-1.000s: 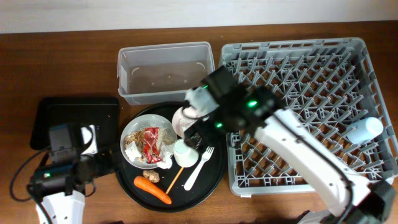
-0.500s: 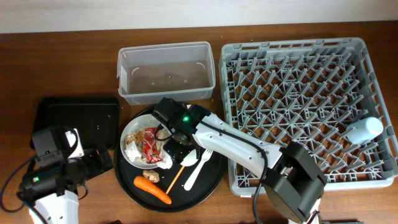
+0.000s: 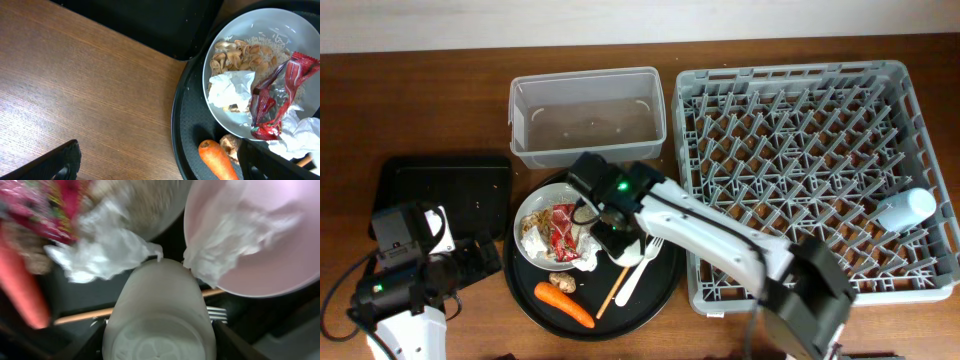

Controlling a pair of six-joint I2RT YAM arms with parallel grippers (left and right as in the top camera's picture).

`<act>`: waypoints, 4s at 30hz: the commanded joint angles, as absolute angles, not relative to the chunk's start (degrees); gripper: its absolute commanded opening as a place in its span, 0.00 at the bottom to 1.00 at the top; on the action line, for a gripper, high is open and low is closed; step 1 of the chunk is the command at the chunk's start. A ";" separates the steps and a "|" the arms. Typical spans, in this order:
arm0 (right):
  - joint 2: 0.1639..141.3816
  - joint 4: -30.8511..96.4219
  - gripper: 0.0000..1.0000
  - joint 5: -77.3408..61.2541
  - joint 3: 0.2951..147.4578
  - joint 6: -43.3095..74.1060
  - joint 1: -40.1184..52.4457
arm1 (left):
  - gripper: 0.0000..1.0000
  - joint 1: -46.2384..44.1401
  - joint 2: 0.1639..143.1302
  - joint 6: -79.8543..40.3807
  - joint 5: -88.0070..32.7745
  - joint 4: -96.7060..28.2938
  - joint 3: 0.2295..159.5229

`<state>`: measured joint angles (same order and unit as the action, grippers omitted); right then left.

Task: Sort waste into correct bins and load items into the dishwasher rack
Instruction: 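Grasp the white cup with the right gripper and place it in the rack, then pick the red snack wrapper with the left gripper, drop into clear bin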

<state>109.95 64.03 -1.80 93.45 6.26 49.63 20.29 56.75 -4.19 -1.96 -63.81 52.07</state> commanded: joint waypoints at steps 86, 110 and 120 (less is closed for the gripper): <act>71.88 75.55 0.98 -7.27 70.52 9.19 17.30 | 0.90 -5.28 82.11 -4.91 -17.21 -42.63 52.97; 71.88 75.57 0.98 -6.81 70.52 9.54 17.23 | 0.00 6.63 79.83 -4.75 1.80 -47.59 67.33; 71.88 75.57 0.98 -6.81 70.54 9.54 17.23 | 0.00 11.16 83.26 -4.40 -11.20 -31.64 70.57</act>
